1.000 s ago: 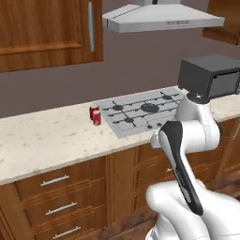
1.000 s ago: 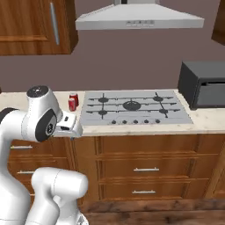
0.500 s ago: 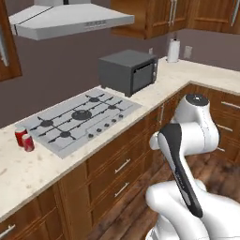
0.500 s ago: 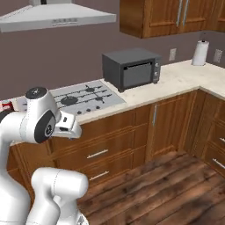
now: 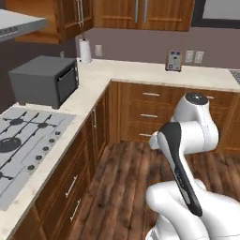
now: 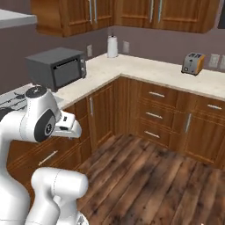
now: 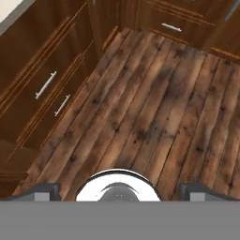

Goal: Four empty soda cans are scattered around the kitchen. Gather all the cans and cluster them next to the stove for recycling.

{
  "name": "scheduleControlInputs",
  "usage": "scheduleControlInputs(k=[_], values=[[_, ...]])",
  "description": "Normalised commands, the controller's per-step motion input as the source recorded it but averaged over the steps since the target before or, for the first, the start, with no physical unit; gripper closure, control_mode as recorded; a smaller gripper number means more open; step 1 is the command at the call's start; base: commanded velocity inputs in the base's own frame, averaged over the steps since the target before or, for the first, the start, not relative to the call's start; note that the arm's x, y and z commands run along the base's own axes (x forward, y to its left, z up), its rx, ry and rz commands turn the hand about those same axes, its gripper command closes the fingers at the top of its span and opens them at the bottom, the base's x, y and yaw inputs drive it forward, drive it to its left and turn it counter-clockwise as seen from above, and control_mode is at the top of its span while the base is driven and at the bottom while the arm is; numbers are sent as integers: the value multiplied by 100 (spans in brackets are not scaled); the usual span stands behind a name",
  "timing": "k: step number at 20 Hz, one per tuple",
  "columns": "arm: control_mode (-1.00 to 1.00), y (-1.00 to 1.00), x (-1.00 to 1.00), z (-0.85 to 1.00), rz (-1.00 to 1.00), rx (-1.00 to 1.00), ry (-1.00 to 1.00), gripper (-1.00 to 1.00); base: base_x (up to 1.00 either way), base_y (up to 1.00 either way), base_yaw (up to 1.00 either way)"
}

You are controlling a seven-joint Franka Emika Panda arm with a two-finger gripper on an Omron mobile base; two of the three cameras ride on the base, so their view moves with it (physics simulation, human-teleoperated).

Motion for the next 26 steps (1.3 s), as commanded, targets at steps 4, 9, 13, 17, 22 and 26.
scheduleControlInputs(k=[4, 9, 13, 17, 22, 26], values=[[100, 0, 0, 0, 0, 0, 0, -100, 0, 0, -77], [100, 0, 0, 0, 0, 0, 0, -100, 0, 0, -78], [100, 0, 0, 0, 0, 0, 0, -100, 4, 0, -75], [100, 0, 0, 0, 0, 0, 0, -100, 40, 39, -48], [100, 0, 0, 0, 0, 0, 0, -100, 77, 68, -27], [100, 0, 0, 0, 0, 0, 0, -100, 90, 72, -13]])
